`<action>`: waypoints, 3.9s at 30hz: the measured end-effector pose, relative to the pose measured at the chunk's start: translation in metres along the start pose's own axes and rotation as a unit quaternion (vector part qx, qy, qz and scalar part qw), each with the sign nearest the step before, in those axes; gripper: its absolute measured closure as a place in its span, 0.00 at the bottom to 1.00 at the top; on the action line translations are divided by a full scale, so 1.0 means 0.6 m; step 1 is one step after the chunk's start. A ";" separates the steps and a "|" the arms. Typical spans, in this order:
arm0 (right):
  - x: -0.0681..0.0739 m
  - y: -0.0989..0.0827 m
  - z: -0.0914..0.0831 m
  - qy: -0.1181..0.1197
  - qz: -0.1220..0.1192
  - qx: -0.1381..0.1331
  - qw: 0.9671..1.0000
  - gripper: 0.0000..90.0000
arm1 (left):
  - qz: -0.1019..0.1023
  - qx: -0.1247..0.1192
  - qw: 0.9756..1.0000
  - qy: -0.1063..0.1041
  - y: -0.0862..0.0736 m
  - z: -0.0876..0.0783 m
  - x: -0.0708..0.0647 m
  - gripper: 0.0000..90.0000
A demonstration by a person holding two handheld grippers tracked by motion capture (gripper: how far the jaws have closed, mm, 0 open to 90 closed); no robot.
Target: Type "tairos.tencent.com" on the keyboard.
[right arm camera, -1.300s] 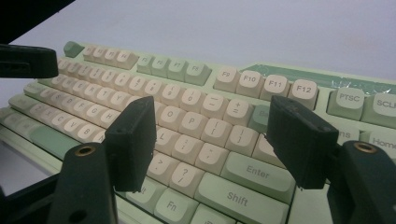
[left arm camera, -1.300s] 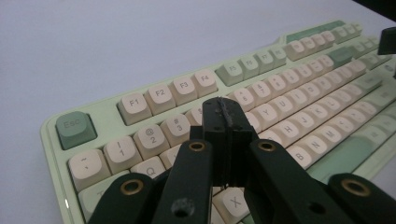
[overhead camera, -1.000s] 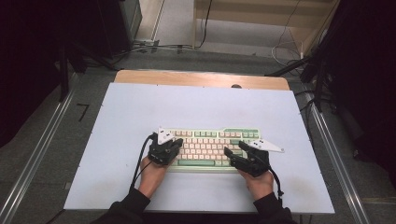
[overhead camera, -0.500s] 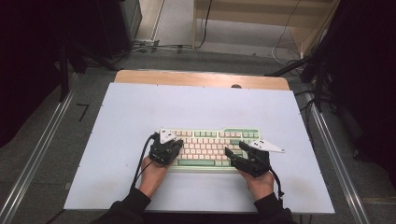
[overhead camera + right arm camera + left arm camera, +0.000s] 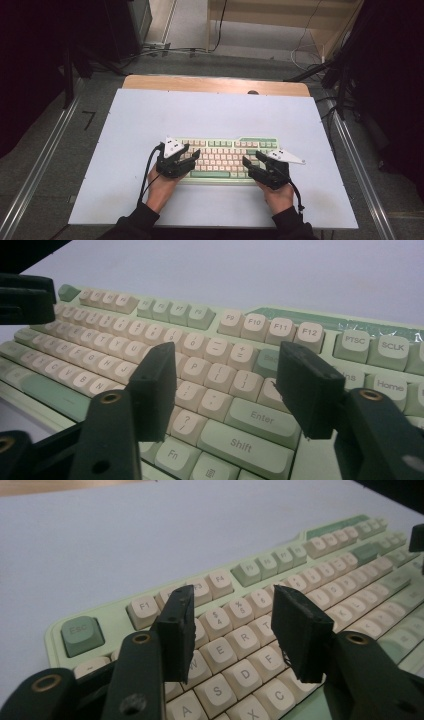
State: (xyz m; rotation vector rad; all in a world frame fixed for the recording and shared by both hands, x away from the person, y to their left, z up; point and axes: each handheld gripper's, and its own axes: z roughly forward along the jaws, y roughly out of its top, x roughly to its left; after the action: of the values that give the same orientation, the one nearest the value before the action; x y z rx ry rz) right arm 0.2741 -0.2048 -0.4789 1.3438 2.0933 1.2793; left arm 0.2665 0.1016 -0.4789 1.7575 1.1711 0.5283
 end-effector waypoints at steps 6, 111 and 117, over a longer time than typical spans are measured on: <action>0.009 0.001 0.004 0.006 -0.011 -0.001 1.000 0.69 | -0.012 -0.012 1.000 0.006 -0.005 -0.015 0.004 0.52; 0.015 -0.017 0.004 0.005 -0.016 0.026 1.000 0.31 | 0.027 0.063 0.997 -0.019 0.005 0.054 -0.033 1.00; 0.008 -0.021 -0.004 -0.003 -0.011 0.024 1.000 0.31 | 0.034 0.068 0.997 -0.021 0.009 0.063 -0.039 1.00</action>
State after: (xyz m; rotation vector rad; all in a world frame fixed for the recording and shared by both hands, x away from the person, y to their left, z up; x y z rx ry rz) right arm 0.2633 -0.2038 -0.4868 1.3400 2.1411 1.2229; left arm 0.2868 0.0627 -0.4893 1.9207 1.1439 0.4585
